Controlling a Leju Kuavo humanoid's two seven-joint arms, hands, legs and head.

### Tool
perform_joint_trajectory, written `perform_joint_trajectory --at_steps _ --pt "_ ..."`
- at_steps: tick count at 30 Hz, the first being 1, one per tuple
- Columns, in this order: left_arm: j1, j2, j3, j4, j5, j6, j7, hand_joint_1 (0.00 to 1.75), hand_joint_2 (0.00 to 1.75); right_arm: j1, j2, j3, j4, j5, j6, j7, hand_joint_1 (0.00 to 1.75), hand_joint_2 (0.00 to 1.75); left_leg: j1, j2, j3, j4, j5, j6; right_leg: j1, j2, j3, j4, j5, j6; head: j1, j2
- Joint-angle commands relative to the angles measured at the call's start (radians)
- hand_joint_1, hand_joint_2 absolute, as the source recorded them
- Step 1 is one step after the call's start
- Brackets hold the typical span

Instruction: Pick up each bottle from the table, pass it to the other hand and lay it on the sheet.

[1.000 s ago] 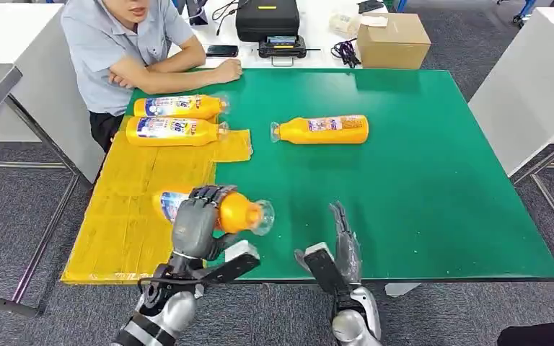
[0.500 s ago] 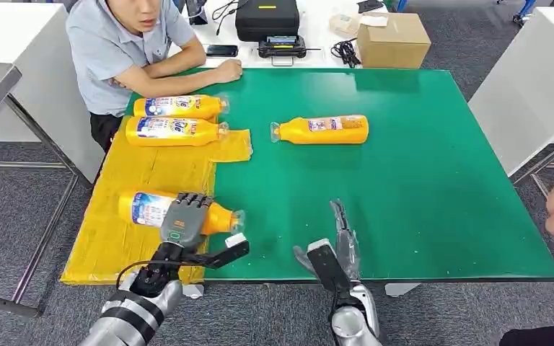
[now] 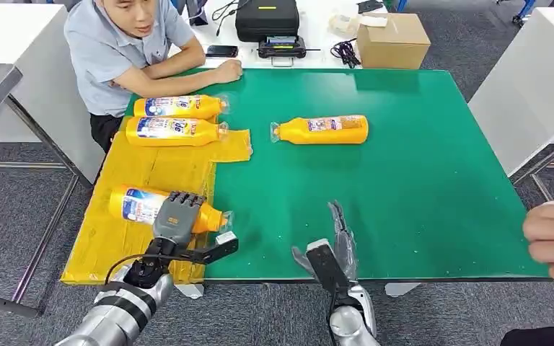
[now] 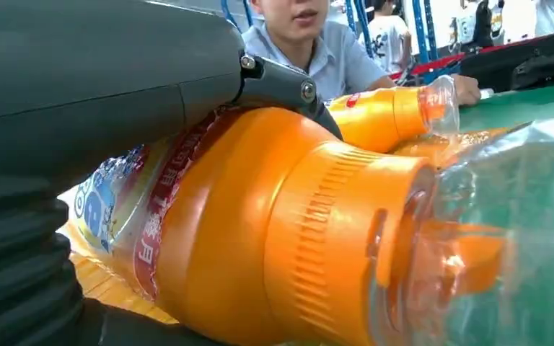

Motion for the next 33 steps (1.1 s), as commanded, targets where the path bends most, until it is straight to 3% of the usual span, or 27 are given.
perform_joint_trajectory --at_steps 1,7,20,28,33 --pt "-0.070 -0.006 0.058 0.169 0.043 -0.118 -0.002 0.12 1.75 -0.046 0.004 -0.020 0.076 -0.009 0.009 -0.001 0.00 1.75 0.001 0.002 0.003 0.000 -0.001 -0.002 0.001 0.002 0.003 -0.001 0.000 -0.002 0.000 0.000" --pt "-0.090 -0.028 0.106 0.222 0.111 -0.238 0.008 0.00 1.75 -0.051 0.000 -0.027 0.070 -0.008 0.019 0.010 0.00 1.75 0.002 0.003 0.008 -0.001 -0.001 -0.003 0.002 0.002 0.007 -0.001 0.000 -0.003 0.000 0.000" --pt "-0.108 -0.009 0.157 0.282 0.227 -0.418 -0.022 0.00 1.75 -0.066 -0.002 -0.047 0.089 -0.002 0.020 0.004 0.00 1.75 0.000 0.003 0.018 -0.002 0.000 -0.002 0.001 0.003 0.017 -0.001 0.000 -0.003 0.000 0.000" --pt "-0.101 -0.019 0.137 0.269 0.225 -0.391 -0.026 0.00 1.75 -0.064 -0.004 -0.047 0.086 0.009 0.002 0.001 0.00 1.75 0.001 0.006 0.020 -0.004 0.001 -0.004 0.002 0.005 0.017 -0.003 0.002 -0.005 0.000 0.000" --pt "-0.059 -0.045 0.059 0.135 0.177 -0.248 -0.044 0.00 1.75 -0.037 -0.004 -0.063 0.048 0.011 -0.014 0.003 0.00 1.75 0.000 0.002 0.021 -0.002 0.000 -0.002 0.000 0.001 0.019 -0.001 0.000 -0.002 0.000 0.000"
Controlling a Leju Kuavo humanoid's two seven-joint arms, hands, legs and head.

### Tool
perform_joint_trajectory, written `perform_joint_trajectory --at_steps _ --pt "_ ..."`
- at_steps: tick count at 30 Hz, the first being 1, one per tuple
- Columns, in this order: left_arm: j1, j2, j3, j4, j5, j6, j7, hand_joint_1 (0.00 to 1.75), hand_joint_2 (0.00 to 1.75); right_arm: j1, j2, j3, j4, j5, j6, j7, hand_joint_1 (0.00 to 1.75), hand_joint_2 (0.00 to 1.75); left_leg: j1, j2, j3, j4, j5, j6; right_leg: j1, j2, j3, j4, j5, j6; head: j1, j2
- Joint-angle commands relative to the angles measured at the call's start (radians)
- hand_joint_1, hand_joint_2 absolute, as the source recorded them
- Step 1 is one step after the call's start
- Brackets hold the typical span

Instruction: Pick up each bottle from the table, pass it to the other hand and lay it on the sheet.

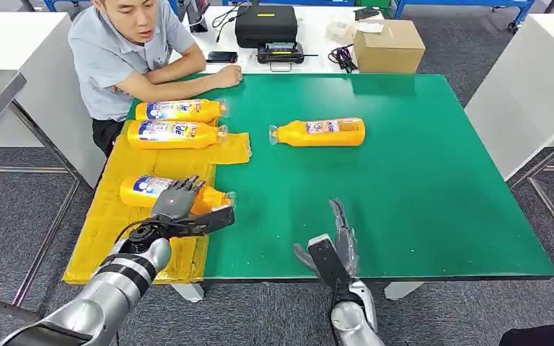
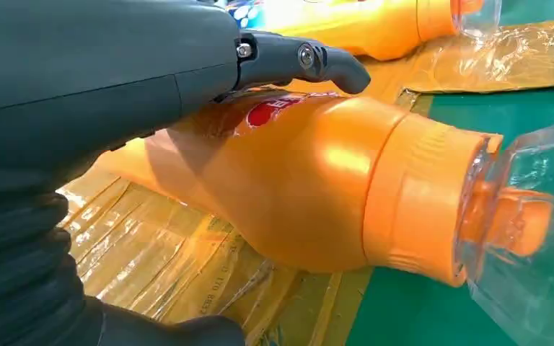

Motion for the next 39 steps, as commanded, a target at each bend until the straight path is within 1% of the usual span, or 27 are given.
perform_joint_trajectory --at_steps 1,5,6,8,11,12,14,17,19,20,23,25,26,27,30,31,33,35,36,38,39 --pt "0.114 -0.026 -0.068 -0.092 -0.046 0.139 -0.012 0.00 1.75 0.003 -0.005 -0.041 0.005 0.004 -0.025 0.001 0.00 1.75 0.000 0.001 0.001 -0.001 0.000 -0.001 0.000 0.001 0.000 -0.001 0.000 -0.001 0.000 0.000" --pt "0.132 -0.022 -0.080 -0.133 -0.046 0.120 0.002 0.00 1.75 0.008 -0.006 -0.042 -0.001 0.004 -0.023 0.001 0.00 1.75 0.001 0.002 -0.001 0.000 0.000 -0.002 0.001 0.001 -0.002 -0.001 0.000 -0.003 0.000 0.000" --pt "0.139 -0.019 -0.083 -0.149 -0.044 0.138 -0.003 0.00 1.75 0.009 -0.005 -0.044 -0.001 0.007 -0.030 0.002 0.00 1.75 0.000 0.000 -0.002 0.000 0.000 -0.001 0.001 0.000 -0.001 -0.001 0.000 -0.002 0.000 0.000" --pt "0.180 -0.023 -0.113 -0.240 -0.047 0.201 -0.033 0.00 1.75 0.021 -0.004 -0.053 -0.009 0.006 -0.042 0.003 0.00 1.75 0.001 0.002 -0.002 -0.001 0.000 -0.002 0.001 0.002 -0.002 -0.002 0.000 -0.003 0.000 0.000" --pt "0.256 -0.011 -0.174 -0.427 -0.073 0.236 -0.024 0.00 1.75 0.040 -0.004 -0.062 -0.030 0.003 -0.064 -0.009 0.00 1.75 0.000 0.001 -0.003 -0.001 -0.001 -0.001 0.000 0.000 -0.003 -0.001 -0.001 -0.002 0.000 0.000" --pt "0.267 -0.010 -0.183 -0.455 -0.075 0.241 -0.026 0.00 1.75 0.043 -0.004 -0.062 -0.033 0.005 -0.070 -0.011 0.00 1.75 0.001 0.001 -0.004 0.000 -0.002 -0.002 0.002 0.001 -0.004 -0.001 -0.001 -0.003 0.000 0.000" --pt "0.309 -0.003 -0.214 -0.563 -0.080 0.245 -0.029 0.00 1.75 0.054 -0.006 -0.059 -0.047 0.010 -0.082 -0.014 0.00 1.75 0.000 0.000 -0.006 0.000 -0.001 -0.001 0.000 0.000 -0.006 0.000 -0.001 -0.001 0.000 0.000" --pt "0.311 -0.003 -0.216 -0.567 -0.080 0.245 -0.030 0.00 1.75 0.054 -0.006 -0.059 -0.047 0.010 -0.082 -0.013 0.00 1.75 0.000 0.000 -0.012 0.001 0.000 -0.001 0.000 0.000 -0.012 0.000 -0.001 -0.001 0.000 0.000" --pt "0.317 0.001 -0.222 -0.586 -0.068 0.257 -0.041 0.00 1.75 0.055 -0.004 -0.063 -0.049 0.005 -0.082 -0.013 0.00 1.75 0.001 0.000 -0.013 0.001 -0.001 -0.002 0.001 0.000 -0.012 0.000 -0.001 -0.002 0.000 0.000" --pt "0.327 0.003 -0.232 -0.609 -0.064 0.269 -0.050 0.00 1.75 0.060 0.000 -0.071 -0.054 -0.004 -0.087 -0.015 0.00 1.75 0.000 0.001 -0.014 0.001 -0.001 -0.001 0.000 0.001 -0.014 0.000 -0.001 -0.001 0.000 0.000" --pt "0.361 0.005 -0.257 -0.674 -0.051 0.278 -0.058 0.00 1.75 0.075 0.014 -0.099 -0.080 -0.069 -0.071 -0.034 0.00 1.75 0.001 0.001 -0.013 0.001 -0.002 -0.002 0.001 0.000 -0.013 0.000 -0.002 -0.003 0.000 0.000" --pt "0.383 0.003 -0.262 -0.700 -0.020 0.288 -0.067 0.00 1.75 0.090 0.017 -0.101 -0.108 -0.112 -0.035 -0.039 0.00 1.75 0.001 0.000 -0.014 0.001 -0.002 -0.002 0.001 0.000 -0.013 0.000 -0.002 -0.003 0.000 0.000" --pt "0.405 -0.001 -0.257 -0.719 0.040 0.307 -0.093 0.00 1.75 0.109 0.021 -0.101 -0.146 -0.155 0.005 -0.036 0.00 1.75 0.000 0.000 -0.016 0.000 -0.001 -0.001 0.001 0.000 -0.015 0.000 -0.001 -0.001 0.000 0.000" --pt "0.420 -0.006 -0.249 -0.726 0.091 0.319 -0.119 0.00 1.75 0.124 0.024 -0.098 -0.174 -0.164 0.008 -0.036 0.00 1.75 0.001 0.001 -0.014 0.001 -0.002 -0.002 0.001 0.001 -0.014 0.000 -0.002 -0.002 0.000 0.000" --pt "0.426 -0.005 -0.251 -0.727 0.093 0.322 -0.122 0.00 1.75 0.134 0.025 -0.094 -0.191 -0.165 0.009 -0.032 0.00 1.75 0.000 0.000 -0.016 0.001 -0.001 -0.002 0.001 0.000 -0.015 0.000 -0.002 -0.002 0.000 0.000" --pt "0.426 -0.005 -0.251 -0.727 0.093 0.322 -0.122 0.00 1.75 0.134 0.025 -0.094 -0.191 -0.165 0.009 -0.032 0.00 1.75 0.001 0.001 -0.014 0.001 -0.003 -0.003 0.002 0.001 -0.013 0.000 -0.002 -0.003 0.000 0.000" --pt "0.424 -0.004 -0.250 -0.727 0.093 0.322 -0.122 0.00 1.75 0.134 0.025 -0.093 -0.192 -0.165 0.009 -0.032 0.00 1.75 0.000 0.000 -0.018 0.000 -0.001 -0.001 0.001 0.000 -0.017 0.000 -0.001 -0.001 0.000 0.000" --pt "0.424 -0.004 -0.250 -0.727 0.093 0.322 -0.122 0.00 1.75 0.134 0.025 -0.093 -0.192 -0.165 0.009 -0.032 0.00 1.75 0.001 0.001 -0.016 0.001 -0.002 -0.002 0.001 0.001 -0.016 0.000 -0.001 -0.003 0.000 0.000" --pt "0.424 -0.004 -0.250 -0.727 0.093 0.322 -0.122 0.00 1.75 0.134 0.025 -0.093 -0.192 -0.165 0.009 -0.032 0.00 1.75 0.000 0.000 -0.018 0.001 -0.001 -0.001 0.001 0.000 -0.017 0.000 -0.001 -0.002 0.000 0.000" --pt "0.456 -0.034 -0.228 -0.747 0.273 0.350 -0.226 0.00 1.75 0.153 0.030 -0.083 -0.238 -0.186 0.009 -0.025 0.00 1.75 0.001 0.001 -0.015 0.001 -0.002 -0.003 0.002 0.001 -0.014 0.000 -0.002 -0.003 0.000 0.000" --pt "0.496 -0.065 -0.213 -0.786 0.504 0.297 -0.318 0.00 1.75 0.177 0.031 -0.063 -0.286 -0.161 -0.039 -0.029 0.00 1.75 0.000 0.001 -0.017 0.001 -0.001 -0.001 0.001 0.001 -0.017 0.000 -0.001 -0.002 0.000 0.000"
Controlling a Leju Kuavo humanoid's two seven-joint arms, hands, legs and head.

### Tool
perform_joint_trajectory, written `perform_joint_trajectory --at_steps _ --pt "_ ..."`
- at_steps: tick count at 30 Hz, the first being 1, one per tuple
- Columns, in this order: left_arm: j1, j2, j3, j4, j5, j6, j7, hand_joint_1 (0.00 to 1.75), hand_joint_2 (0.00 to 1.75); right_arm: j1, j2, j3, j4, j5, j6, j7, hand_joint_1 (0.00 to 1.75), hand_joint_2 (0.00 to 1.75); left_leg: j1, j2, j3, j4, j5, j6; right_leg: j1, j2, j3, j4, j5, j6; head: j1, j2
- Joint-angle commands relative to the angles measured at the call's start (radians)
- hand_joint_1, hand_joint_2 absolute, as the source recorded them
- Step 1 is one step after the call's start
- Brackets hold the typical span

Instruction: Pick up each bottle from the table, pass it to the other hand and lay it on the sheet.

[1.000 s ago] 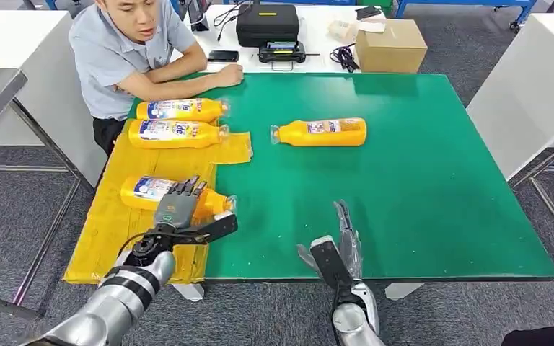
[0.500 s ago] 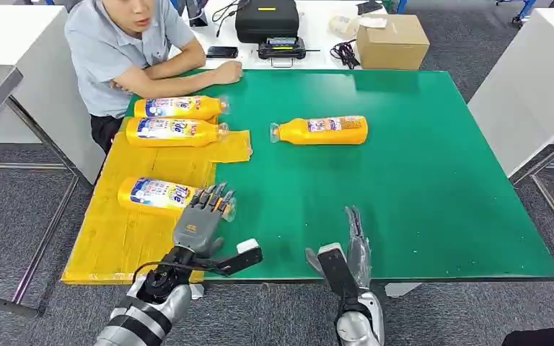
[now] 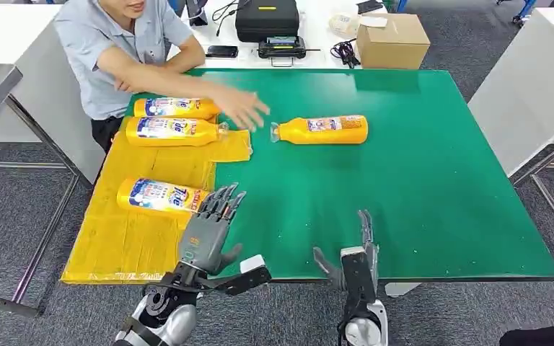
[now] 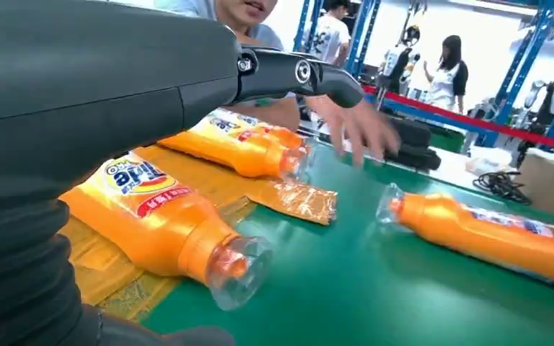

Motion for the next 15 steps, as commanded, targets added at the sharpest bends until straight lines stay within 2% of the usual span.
perform_joint_trajectory --at_steps 1,6,12,15 --pt "0.080 -0.040 0.010 -0.071 0.461 -0.035 -0.218 0.00 1.75 0.058 0.006 0.026 -0.144 0.013 -0.059 0.009 0.00 1.75 0.002 0.001 0.004 0.000 -0.002 -0.002 0.002 0.001 0.003 0.000 -0.002 -0.003 0.000 0.000" --pt "0.119 -0.058 -0.017 -0.085 0.660 -0.061 -0.281 0.00 1.75 0.110 -0.050 0.123 -0.241 0.165 -0.200 -0.032 0.00 1.75 0.001 0.000 0.003 0.000 -0.003 -0.002 0.001 0.000 0.004 0.000 -0.003 -0.002 0.000 0.000" --pt "0.170 -0.046 -0.053 -0.131 0.944 -0.104 -0.408 0.00 1.75 0.121 -0.093 0.150 -0.218 0.176 -0.287 -0.028 0.00 1.75 0.001 0.000 0.001 0.000 -0.002 -0.002 0.001 0.000 0.001 -0.001 -0.001 -0.002 0.000 0.000" --pt "0.189 -0.032 -0.073 -0.155 1.060 -0.128 -0.460 0.00 1.75 0.147 -0.076 0.057 -0.242 0.411 -0.307 -0.029 0.00 1.75 0.001 0.001 0.001 0.000 -0.002 -0.002 0.001 0.000 0.001 -0.001 -0.001 -0.002 0.000 0.000"
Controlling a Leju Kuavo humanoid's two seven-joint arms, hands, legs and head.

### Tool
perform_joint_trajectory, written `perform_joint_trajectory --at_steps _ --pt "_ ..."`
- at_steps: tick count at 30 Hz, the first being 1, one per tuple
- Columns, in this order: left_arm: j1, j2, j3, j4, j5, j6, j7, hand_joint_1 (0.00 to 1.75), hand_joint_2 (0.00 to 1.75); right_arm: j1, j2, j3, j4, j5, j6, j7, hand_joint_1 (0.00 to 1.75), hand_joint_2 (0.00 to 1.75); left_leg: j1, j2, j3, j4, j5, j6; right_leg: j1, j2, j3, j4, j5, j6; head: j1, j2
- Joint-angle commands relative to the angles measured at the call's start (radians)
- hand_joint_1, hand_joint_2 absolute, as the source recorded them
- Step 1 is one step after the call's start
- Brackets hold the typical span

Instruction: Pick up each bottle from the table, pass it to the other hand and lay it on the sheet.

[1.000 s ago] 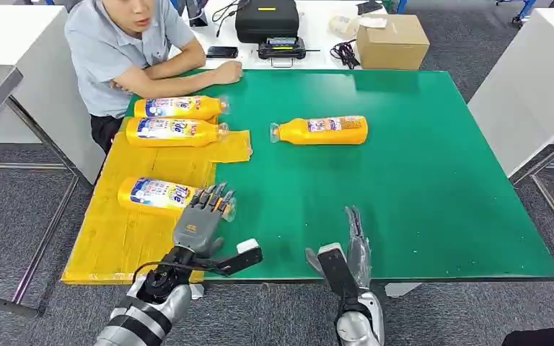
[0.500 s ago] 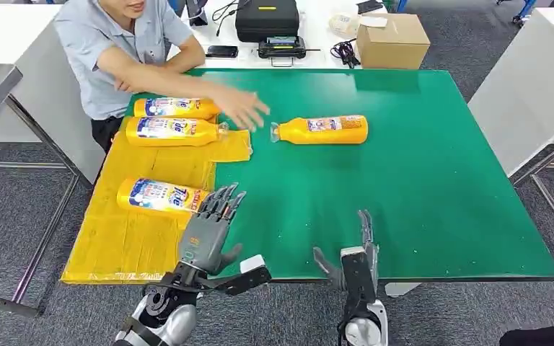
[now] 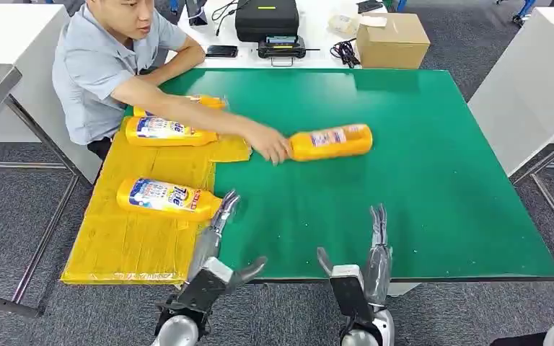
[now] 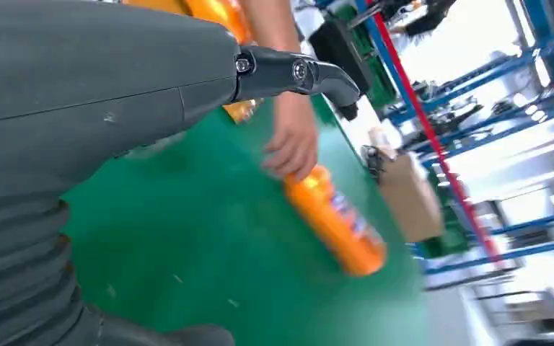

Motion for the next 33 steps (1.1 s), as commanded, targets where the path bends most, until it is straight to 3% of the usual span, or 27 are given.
perform_joint_trajectory --at_steps 1,5,8,15,33 --pt "0.057 0.029 -0.064 -0.061 0.275 -0.071 -0.099 0.00 1.75 0.050 -0.042 -0.081 -0.053 0.297 -0.070 -0.006 0.00 1.75 0.000 -0.001 0.002 -0.001 -0.001 -0.001 0.000 -0.001 0.003 -0.001 -0.001 -0.001 0.000 0.000" --pt "0.032 0.027 -0.079 -0.037 0.324 -0.081 -0.115 0.00 1.75 0.037 -0.062 -0.167 -0.033 0.424 -0.070 0.015 0.00 1.75 0.001 -0.001 0.003 -0.001 -0.001 -0.001 0.001 -0.001 0.003 -0.001 -0.001 -0.002 0.000 0.000" --pt "0.016 0.017 -0.089 -0.010 0.332 -0.068 -0.127 0.00 1.75 0.004 -0.120 -0.144 0.014 0.477 -0.070 0.101 0.00 1.75 0.001 -0.001 0.005 -0.001 -0.001 -0.002 0.001 -0.002 0.006 -0.002 -0.001 -0.002 0.000 0.000" --pt "0.009 0.019 -0.115 0.017 0.306 -0.055 -0.132 0.00 1.75 -0.015 -0.175 -0.089 0.059 0.523 -0.070 0.189 0.00 1.75 0.001 0.001 0.005 -0.002 -0.001 -0.002 0.001 0.000 0.005 -0.002 0.000 -0.002 0.000 0.000" --pt "0.008 0.018 -0.116 0.017 0.307 -0.056 -0.132 0.00 1.75 -0.017 -0.178 -0.088 0.062 0.522 -0.070 0.192 0.00 1.75 0.001 0.001 0.003 -0.001 -0.001 -0.001 0.001 0.001 0.003 -0.001 0.000 -0.002 0.000 0.000"
